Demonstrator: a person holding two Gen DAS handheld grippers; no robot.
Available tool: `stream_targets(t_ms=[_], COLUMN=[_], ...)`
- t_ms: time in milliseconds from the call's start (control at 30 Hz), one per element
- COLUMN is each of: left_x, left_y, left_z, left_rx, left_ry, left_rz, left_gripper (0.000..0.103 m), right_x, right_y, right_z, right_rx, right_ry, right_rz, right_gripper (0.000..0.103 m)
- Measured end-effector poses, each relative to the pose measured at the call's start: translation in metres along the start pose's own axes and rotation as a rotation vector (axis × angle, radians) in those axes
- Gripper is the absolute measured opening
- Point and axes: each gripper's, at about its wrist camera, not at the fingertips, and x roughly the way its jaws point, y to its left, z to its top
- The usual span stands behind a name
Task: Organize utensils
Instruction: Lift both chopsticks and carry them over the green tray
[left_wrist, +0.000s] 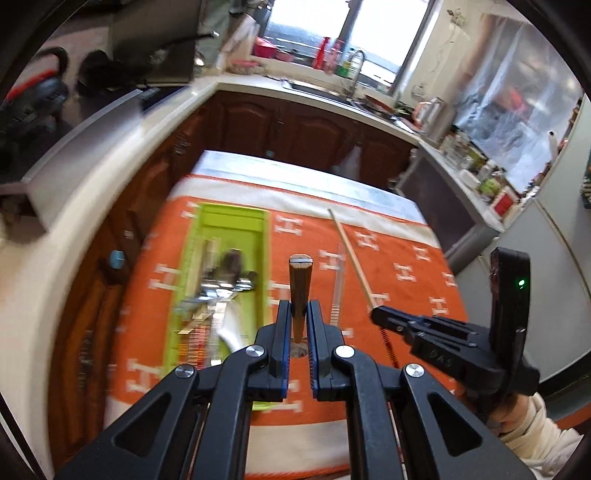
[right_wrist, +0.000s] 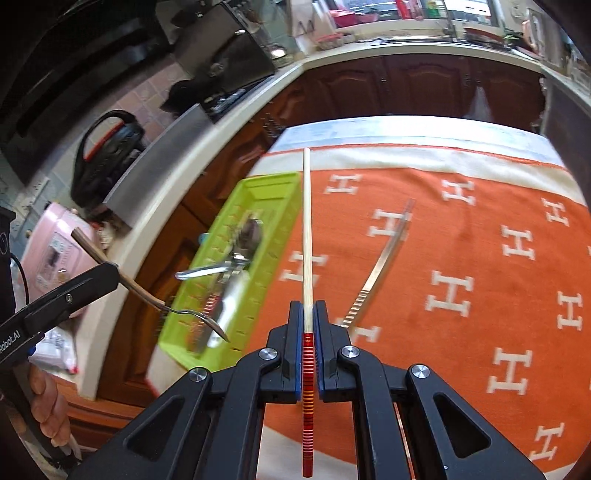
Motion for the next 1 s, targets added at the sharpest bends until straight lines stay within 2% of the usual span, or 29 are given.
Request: stream_targets(t_ms=[133, 300, 400, 500, 700, 867, 1000], left_x=[-0.005, 0.030, 0.056, 0.075, 0.083, 0.078, 0.082], left_y=[0.021, 0.049, 0.061, 0.073, 0.080, 0.089, 0.101], left_z=[-0.002, -0.011, -0.016, -0.017, -0.010, 0.001, 0.004], left_rx=[-0.001, -0.007, -0.026, -0.074, -0.089, -0.092, -0.111], left_ry=[0.013, 0.118, 0.148, 0.173, 0.128, 0.081, 0.082], left_rz=[0.083, 0.161, 0.176, 0.143, 0.150, 0.207, 0.232], left_gripper=[0.006, 0.006, 0.006, 0.006, 0.011, 0.014, 0.016], right_x=[0.004, 0.014, 0.022, 0.032, 0.065, 0.096, 0.123], right_y=[0.025, 0.048, 0.056, 0.061, 0.061, 0.061, 0.063], right_z=[0.007, 0.018, 0.022, 0.027, 0.035, 0.040, 0.045], right_rx=[-0.016, -0.032, -0.031, -0.011, 0.047, 0.095, 0.138], right_ry=[0.001, 0.016, 0.029, 0.049, 0.097, 0.141, 0.189], right_rz=[0.038, 0.076, 0.089, 0.102, 0.100, 0.103, 0.114], right_gripper=[0.005, 0.005, 0.005, 0.005, 0.005, 0.005, 0.005])
